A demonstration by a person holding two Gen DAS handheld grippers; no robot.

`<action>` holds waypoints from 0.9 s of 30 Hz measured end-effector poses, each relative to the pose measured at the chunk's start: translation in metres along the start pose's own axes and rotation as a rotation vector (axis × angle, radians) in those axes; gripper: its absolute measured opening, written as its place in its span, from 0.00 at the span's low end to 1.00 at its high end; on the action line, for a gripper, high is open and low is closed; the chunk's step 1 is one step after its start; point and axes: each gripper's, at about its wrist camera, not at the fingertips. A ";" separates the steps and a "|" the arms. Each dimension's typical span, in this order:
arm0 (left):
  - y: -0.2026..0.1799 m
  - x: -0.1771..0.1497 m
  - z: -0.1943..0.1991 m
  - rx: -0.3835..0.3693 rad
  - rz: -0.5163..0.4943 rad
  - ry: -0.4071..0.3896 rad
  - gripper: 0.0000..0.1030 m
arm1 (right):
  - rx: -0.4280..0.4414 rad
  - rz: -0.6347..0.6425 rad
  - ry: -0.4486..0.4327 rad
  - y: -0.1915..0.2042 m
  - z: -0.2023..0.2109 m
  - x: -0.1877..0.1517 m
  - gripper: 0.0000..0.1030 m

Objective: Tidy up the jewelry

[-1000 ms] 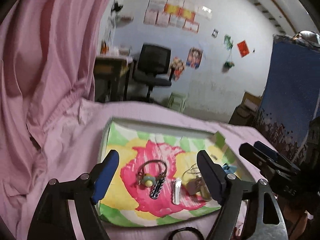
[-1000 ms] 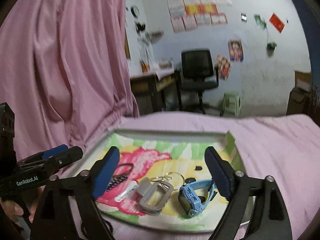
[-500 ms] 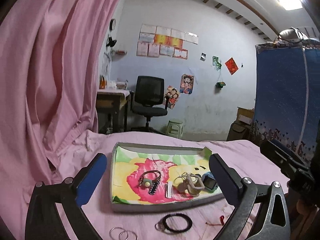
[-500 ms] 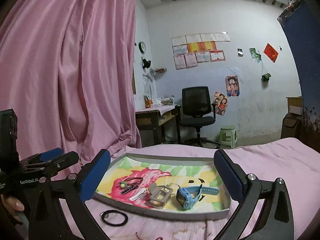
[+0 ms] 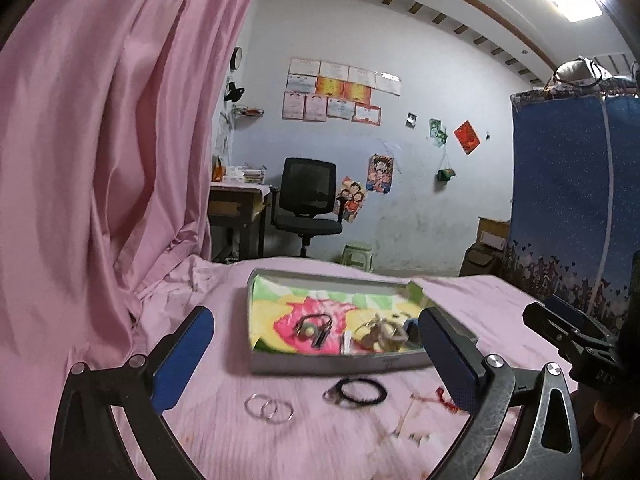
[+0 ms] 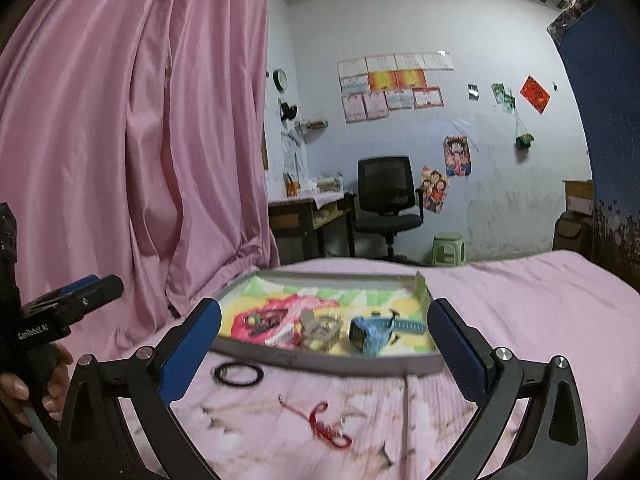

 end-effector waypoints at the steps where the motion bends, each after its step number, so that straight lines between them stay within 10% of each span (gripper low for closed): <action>1: 0.001 -0.004 0.001 0.005 -0.002 0.007 1.00 | 0.002 0.002 0.012 0.000 0.000 -0.003 0.99; 27: 0.024 -0.054 -0.026 0.072 0.020 0.272 1.00 | 0.034 -0.038 0.311 -0.014 -0.031 -0.052 0.99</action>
Point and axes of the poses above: each gripper's, at about its wrist camera, not at the fingertips, and z roughly against the way its jaws point, y to its left, x to its top, and after that the axes turned 5 degrees about -y, right-handed
